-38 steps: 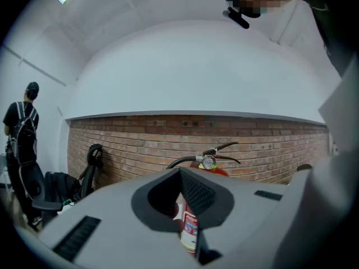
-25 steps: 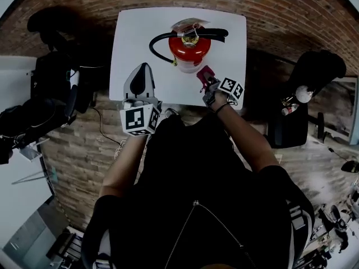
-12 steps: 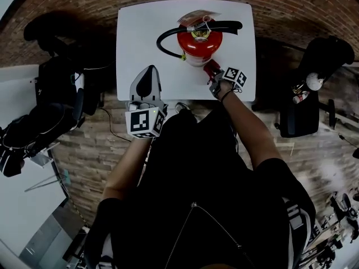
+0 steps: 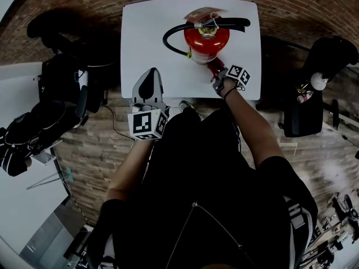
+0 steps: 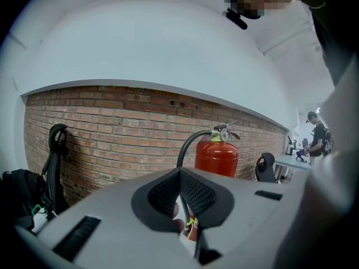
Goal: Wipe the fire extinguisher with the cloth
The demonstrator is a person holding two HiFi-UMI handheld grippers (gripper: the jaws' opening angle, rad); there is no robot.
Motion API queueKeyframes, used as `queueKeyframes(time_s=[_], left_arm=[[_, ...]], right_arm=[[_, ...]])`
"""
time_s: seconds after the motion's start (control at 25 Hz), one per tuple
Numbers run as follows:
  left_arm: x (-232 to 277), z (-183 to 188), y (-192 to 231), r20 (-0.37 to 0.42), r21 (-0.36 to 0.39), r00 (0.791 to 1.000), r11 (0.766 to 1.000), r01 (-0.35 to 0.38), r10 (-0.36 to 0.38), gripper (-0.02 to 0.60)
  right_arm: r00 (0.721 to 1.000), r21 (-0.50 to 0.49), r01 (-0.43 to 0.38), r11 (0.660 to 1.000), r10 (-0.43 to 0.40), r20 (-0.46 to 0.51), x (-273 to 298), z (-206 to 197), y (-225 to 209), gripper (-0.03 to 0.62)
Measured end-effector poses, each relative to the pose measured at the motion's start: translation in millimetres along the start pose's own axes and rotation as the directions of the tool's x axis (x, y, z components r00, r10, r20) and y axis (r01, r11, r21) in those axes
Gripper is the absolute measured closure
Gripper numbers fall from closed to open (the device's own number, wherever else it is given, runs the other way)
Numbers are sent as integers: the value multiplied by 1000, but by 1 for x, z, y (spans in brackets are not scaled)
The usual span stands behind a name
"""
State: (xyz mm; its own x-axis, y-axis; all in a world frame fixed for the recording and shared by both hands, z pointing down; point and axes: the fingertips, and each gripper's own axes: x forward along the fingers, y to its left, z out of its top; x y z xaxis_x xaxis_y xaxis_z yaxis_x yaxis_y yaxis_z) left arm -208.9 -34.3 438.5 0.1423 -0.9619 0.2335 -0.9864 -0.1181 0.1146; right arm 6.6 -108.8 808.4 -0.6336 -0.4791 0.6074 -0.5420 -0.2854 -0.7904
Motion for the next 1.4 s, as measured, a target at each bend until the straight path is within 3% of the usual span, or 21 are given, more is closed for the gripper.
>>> queueKeyframes(time_s=[0.52, 1.4], left_arm=[[5, 5, -12, 29, -9, 999, 999, 40, -40, 574], [19, 17, -34, 62, -19, 995, 997, 77, -76, 574]], right_arm=[[994, 16, -104, 994, 103, 41, -38, -1, 50, 470], [985, 25, -169, 985, 167, 51, -80, 4, 99, 470]])
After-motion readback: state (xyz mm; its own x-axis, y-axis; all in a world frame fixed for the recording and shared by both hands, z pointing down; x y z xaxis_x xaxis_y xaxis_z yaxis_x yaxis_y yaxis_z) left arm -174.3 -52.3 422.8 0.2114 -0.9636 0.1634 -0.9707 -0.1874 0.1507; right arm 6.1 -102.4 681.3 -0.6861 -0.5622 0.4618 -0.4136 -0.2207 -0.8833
